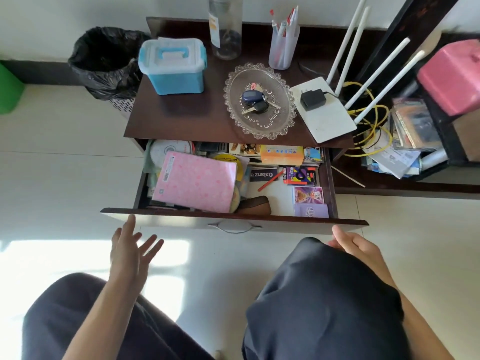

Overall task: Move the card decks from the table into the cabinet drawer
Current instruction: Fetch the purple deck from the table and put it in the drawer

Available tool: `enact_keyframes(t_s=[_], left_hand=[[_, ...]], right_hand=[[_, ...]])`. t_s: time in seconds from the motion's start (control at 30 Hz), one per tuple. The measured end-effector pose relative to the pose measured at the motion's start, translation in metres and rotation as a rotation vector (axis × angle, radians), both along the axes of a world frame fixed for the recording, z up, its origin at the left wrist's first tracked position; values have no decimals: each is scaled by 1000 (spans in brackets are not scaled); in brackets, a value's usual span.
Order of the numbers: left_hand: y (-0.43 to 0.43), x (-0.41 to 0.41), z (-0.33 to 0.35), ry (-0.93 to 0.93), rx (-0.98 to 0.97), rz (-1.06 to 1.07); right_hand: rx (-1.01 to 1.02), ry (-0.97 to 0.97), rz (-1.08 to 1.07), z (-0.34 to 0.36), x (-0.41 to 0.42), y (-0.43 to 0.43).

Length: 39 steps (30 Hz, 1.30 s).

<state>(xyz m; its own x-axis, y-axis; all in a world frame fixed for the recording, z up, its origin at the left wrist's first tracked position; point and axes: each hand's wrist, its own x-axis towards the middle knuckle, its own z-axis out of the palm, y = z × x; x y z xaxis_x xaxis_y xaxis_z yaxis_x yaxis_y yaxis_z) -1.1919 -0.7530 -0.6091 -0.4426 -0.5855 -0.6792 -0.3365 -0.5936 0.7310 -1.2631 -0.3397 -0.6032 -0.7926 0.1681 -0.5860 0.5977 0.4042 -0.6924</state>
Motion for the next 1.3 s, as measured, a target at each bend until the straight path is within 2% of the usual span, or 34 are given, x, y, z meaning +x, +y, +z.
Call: enact_keyframes(t_s=[0.07, 0.17, 0.4, 0.87, 1.1, 1.3], left_hand=[[-2, -12, -2, 48, 140, 56], [0, -24, -5, 52, 98, 51], [-11, -24, -26, 134, 36, 38], [-11, -46, -30, 117, -13, 27], [-12, -80, -31, 141, -40, -2], [-19, -111, -35, 141, -2, 18]], right_hand=[[-262, -165, -112, -9, -6, -9], [-434, -163, -225, -24, -14, -10], [-413, -78, -190, -35, -17, -4], [-398, -31, -74, -52, -41, 7], [-394, 123, -32, -56, -66, 4], [-393, 155, -46, -63, -99, -2]])
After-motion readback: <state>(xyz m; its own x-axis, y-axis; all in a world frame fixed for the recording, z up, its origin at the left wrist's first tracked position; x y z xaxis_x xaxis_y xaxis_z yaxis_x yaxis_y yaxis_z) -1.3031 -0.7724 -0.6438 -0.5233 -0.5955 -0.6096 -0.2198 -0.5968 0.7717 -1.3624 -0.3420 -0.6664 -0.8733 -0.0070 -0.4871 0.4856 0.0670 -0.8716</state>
